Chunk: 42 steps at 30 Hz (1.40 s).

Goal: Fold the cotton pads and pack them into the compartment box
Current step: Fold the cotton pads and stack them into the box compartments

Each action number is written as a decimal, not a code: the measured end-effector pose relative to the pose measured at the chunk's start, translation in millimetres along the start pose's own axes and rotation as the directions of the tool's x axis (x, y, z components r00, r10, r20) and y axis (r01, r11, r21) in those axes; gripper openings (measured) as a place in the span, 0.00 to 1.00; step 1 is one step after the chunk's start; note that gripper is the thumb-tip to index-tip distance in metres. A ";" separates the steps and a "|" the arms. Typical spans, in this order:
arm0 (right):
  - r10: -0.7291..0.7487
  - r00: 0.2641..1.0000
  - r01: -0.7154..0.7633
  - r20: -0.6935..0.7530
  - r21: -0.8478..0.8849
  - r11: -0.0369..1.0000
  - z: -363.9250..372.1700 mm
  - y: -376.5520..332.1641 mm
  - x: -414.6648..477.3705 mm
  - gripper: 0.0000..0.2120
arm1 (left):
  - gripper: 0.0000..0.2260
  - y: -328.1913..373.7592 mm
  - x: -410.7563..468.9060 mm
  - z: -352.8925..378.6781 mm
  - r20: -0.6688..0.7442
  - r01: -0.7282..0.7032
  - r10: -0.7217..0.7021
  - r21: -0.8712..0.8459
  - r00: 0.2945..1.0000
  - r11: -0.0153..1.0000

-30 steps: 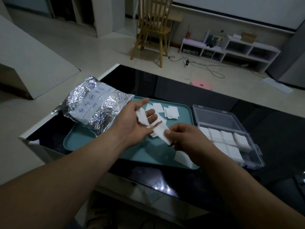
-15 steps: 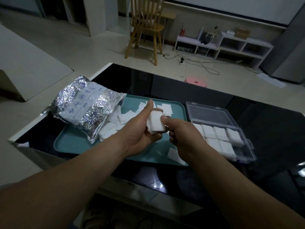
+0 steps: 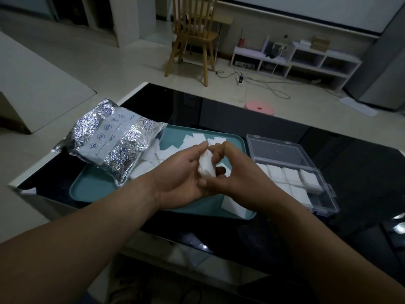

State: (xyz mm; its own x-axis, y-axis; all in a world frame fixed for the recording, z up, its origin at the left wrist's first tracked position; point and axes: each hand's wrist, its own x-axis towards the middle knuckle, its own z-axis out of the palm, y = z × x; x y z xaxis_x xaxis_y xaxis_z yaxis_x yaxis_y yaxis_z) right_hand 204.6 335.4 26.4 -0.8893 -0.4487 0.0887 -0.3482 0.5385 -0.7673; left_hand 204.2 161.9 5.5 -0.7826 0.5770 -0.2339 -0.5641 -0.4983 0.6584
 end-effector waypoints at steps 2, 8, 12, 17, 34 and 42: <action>-0.012 0.999 0.014 -0.047 0.043 0.999 -3.1 -0.2 -0.3 0.18 | 0.20 -2.5 -1.3 0.4 0.019 0.004 -0.004 0.000 1.000 1.000; -0.023 1.000 0.023 0.001 0.115 0.993 -4.7 -2.6 -3.3 0.19 | 0.20 -4.4 -2.2 2.6 0.112 -0.013 0.010 0.026 0.994 1.000; -0.021 0.999 0.018 0.046 0.070 0.997 -2.5 -0.2 -3.6 0.17 | 0.17 -7.5 -1.8 3.2 0.065 0.025 -0.026 0.007 0.998 1.000; 0.114 0.973 -0.129 -0.200 -0.063 0.990 -26.5 11.3 4.1 0.10 | 0.10 -2.2 7.5 -8.2 -0.305 -0.147 0.128 -0.040 0.944 0.988; 0.437 0.895 -0.287 0.085 -0.640 0.712 -2.3 38.6 11.3 0.12 | 0.05 15.4 5.9 -9.4 -0.470 -0.131 0.166 0.107 0.867 0.986; 0.467 0.877 -0.457 -0.110 -0.486 0.745 8.2 55.1 64.8 0.19 | 0.07 26.8 2.9 -15.2 -0.485 -0.179 0.194 0.077 0.853 0.981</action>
State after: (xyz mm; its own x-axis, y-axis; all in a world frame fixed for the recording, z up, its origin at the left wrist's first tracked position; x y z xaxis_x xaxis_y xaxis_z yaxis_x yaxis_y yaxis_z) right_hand 130.2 330.2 -15.3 -0.9755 -0.0636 -0.2107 0.0034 0.9528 -0.3037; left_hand 182.9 140.4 11.6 -0.9043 0.0815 -0.4191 -0.3931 -0.5420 0.7428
